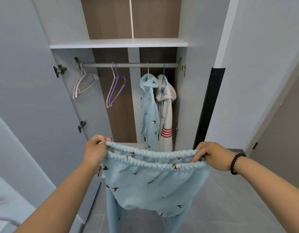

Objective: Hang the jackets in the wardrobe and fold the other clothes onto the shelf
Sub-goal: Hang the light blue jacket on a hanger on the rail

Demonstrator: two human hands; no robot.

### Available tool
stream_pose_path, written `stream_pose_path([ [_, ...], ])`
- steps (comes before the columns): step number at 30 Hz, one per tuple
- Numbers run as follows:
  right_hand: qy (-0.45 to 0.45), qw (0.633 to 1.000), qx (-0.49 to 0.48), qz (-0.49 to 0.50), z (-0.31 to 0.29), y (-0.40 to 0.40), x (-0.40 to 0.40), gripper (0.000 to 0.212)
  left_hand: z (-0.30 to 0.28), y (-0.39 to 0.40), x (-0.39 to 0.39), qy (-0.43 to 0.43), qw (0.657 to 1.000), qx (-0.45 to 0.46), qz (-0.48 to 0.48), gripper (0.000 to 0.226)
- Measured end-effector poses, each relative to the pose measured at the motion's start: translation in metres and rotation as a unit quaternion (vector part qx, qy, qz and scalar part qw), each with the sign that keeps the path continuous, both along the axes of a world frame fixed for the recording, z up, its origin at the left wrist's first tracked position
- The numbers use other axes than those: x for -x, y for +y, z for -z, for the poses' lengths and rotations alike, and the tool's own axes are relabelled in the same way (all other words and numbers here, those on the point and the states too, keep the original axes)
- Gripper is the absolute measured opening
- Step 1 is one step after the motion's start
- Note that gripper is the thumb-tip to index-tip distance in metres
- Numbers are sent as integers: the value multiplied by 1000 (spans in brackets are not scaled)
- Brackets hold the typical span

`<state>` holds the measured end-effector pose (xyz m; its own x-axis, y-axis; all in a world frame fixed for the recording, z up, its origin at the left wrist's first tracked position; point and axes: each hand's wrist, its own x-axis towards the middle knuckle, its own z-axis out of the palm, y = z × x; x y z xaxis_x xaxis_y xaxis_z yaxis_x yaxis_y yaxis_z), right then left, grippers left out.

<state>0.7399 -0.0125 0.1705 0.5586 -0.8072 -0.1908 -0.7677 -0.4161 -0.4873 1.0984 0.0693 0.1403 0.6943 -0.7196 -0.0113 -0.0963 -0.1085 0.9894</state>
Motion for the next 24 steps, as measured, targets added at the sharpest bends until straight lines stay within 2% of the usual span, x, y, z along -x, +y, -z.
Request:
stream_pose_path([
  [2,-19,999,-3,39,-4,6,-1,52,-1,-3,-1,5,1000,-2,15,31],
  [6,-120,981,5,149,-14,25,-6,46,-9,-8,0,-3,996,1,89,23],
  [8,-138,976,21,165,-18,41,-14,34,-13,-8,4,-9,992,22,128,26],
  [10,-106,980,64,159,-21,60,-24,9,-16,-5,5,-23,986,36,160,29],
  [13,-6,982,114,151,-21,87,-36,43,-20,1,0,-32,981,49,185,34],
  [14,17,981,131,143,-21,95,-39,42,-20,3,-4,-33,980,48,189,33],
  [17,52,974,167,145,-18,124,-41,22,-18,13,-19,-29,979,36,197,29],
  [20,19,962,184,202,-9,156,-40,19,-10,25,-34,-41,974,-7,225,30],
  [24,-50,926,210,310,2,194,-37,31,0,40,-34,-32,963,-55,263,32],
])
